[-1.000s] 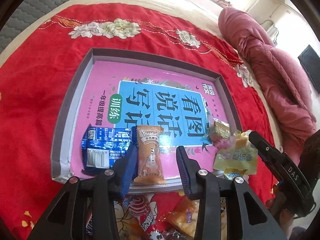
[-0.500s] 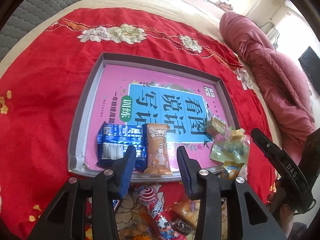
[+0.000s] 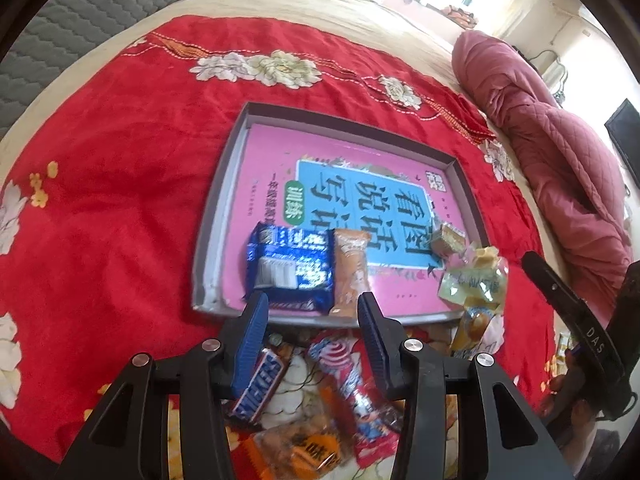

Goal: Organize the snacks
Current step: 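Place the tan bread in the tray with the left gripper while the right places the green bag, then grasp the Snickers bar with the left gripper while the right grasps the yellow stick snack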

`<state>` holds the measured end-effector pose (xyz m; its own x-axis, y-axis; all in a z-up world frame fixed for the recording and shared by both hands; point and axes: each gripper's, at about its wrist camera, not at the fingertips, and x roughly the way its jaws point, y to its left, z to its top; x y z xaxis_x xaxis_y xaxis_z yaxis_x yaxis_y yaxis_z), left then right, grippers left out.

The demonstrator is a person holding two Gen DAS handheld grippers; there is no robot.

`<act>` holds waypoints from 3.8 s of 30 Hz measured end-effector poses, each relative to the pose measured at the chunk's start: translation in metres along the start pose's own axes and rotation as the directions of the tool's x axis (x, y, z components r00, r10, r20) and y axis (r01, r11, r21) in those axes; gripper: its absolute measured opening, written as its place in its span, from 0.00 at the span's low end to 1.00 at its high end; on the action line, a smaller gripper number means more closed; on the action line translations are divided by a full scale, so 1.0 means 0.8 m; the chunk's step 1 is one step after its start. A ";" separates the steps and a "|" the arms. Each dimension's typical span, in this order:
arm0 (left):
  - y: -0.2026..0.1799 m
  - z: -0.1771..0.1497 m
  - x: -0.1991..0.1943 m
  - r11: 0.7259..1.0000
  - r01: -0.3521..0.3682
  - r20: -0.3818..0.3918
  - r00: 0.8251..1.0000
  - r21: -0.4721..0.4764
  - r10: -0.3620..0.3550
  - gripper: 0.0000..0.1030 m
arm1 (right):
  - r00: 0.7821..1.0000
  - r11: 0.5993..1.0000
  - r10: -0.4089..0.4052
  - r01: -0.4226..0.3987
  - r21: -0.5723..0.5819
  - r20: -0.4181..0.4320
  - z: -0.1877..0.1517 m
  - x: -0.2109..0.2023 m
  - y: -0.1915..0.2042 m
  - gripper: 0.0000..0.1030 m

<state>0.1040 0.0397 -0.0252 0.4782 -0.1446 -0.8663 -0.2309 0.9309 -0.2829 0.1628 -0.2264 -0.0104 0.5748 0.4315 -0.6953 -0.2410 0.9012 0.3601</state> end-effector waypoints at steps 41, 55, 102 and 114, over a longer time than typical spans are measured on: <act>0.036 -0.051 0.017 0.999 -0.041 -0.115 0.992 0.032 0.044 0.47 | 0.978 0.996 -0.031 0.013 -0.089 -0.205 -0.073 0.001 0.031 0.44; 0.035 -0.057 0.037 0.997 -0.055 -0.133 0.989 0.051 0.061 0.47 | 0.966 0.991 -0.019 -0.015 -0.130 -0.257 -0.084 0.031 0.033 0.36; -0.006 -0.017 -0.003 0.994 -0.015 0.064 0.998 0.112 0.008 0.32 | 0.985 0.983 0.158 -0.164 -0.087 -0.068 -0.031 0.011 0.033 0.25; -0.031 0.011 0.010 0.993 -0.007 0.082 0.997 0.117 -0.003 0.32 | 0.988 0.986 0.152 -0.152 -0.062 0.000 -0.010 0.010 0.022 0.25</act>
<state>0.1210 0.0181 -0.0217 0.5463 -0.1193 -0.8290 -0.1332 0.9648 -0.2266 0.1573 -0.2064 -0.0145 0.5310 0.5638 -0.6326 -0.3734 0.8258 0.4226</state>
